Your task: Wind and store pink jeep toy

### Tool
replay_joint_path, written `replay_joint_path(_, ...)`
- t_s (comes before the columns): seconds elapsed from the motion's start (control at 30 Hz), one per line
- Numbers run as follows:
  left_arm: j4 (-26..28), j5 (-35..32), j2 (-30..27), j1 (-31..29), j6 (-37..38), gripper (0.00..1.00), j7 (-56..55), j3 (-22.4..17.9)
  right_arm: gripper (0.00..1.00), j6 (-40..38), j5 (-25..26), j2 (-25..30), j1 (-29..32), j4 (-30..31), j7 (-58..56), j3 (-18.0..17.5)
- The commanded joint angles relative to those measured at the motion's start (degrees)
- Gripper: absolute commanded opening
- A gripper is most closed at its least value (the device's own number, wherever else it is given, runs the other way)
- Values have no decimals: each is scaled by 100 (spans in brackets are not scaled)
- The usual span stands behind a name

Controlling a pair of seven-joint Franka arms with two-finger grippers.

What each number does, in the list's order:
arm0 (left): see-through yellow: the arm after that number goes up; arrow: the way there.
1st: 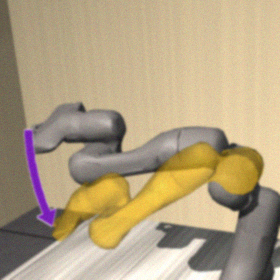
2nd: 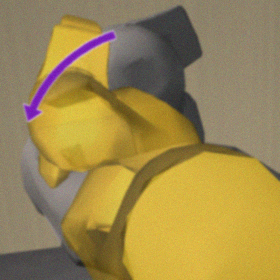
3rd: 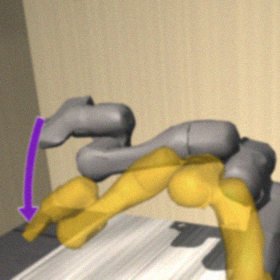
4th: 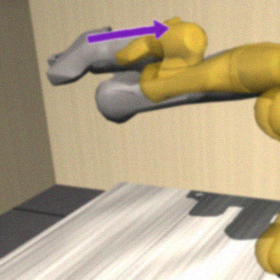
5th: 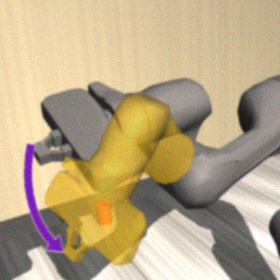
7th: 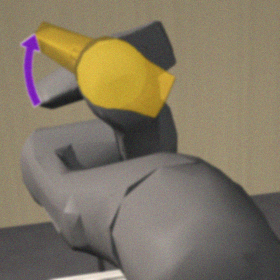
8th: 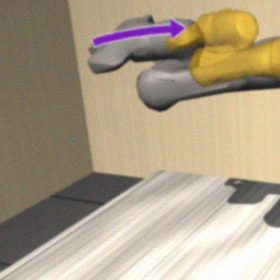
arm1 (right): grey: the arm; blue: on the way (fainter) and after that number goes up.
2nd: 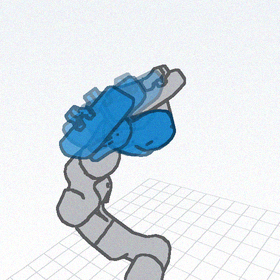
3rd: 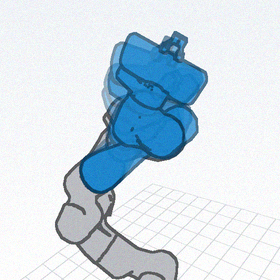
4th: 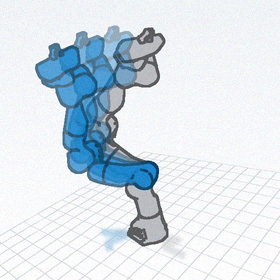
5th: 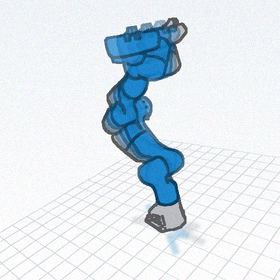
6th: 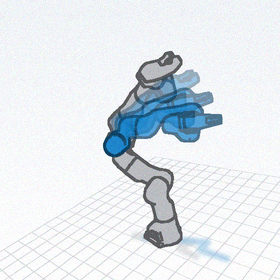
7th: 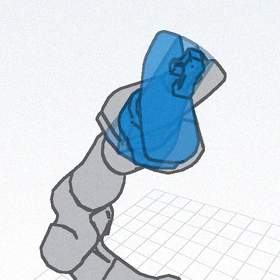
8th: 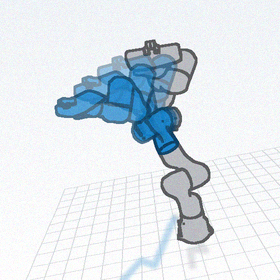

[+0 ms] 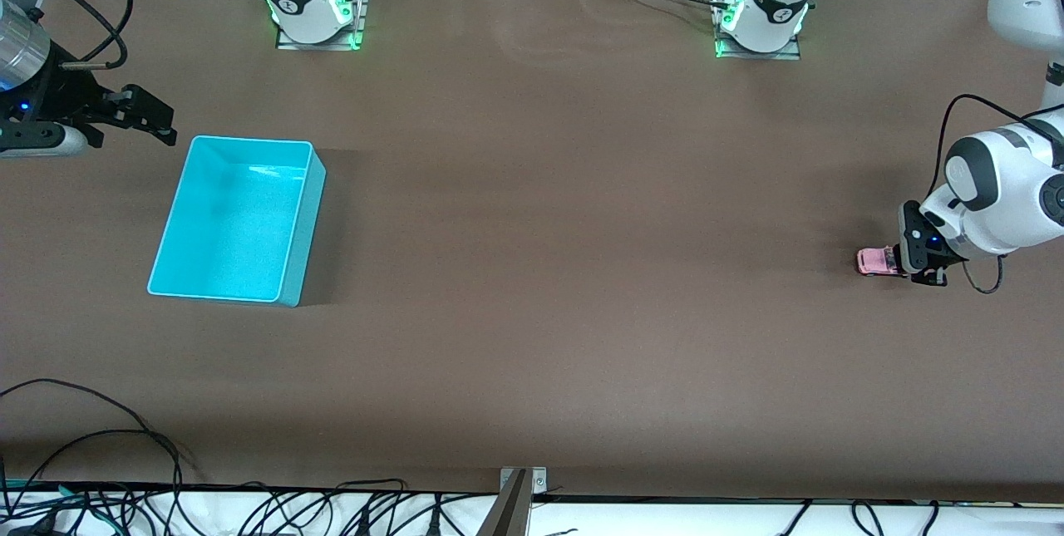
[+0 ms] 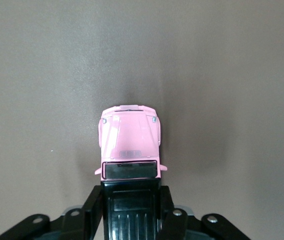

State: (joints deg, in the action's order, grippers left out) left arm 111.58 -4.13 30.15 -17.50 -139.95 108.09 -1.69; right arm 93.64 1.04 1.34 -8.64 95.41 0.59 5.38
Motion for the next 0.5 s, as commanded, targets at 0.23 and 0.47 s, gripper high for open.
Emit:
replay_joint_path(0.23, -462, -9, 122, -43, 407, 100, 89, 46, 100, -92, 63, -29, -24, -110, 2, 6)
replay_joint_path(0.47, -488, -9, 70, -43, 477, 100, 81, 46, 100, -92, 63, -29, -24, -110, 2, 6)
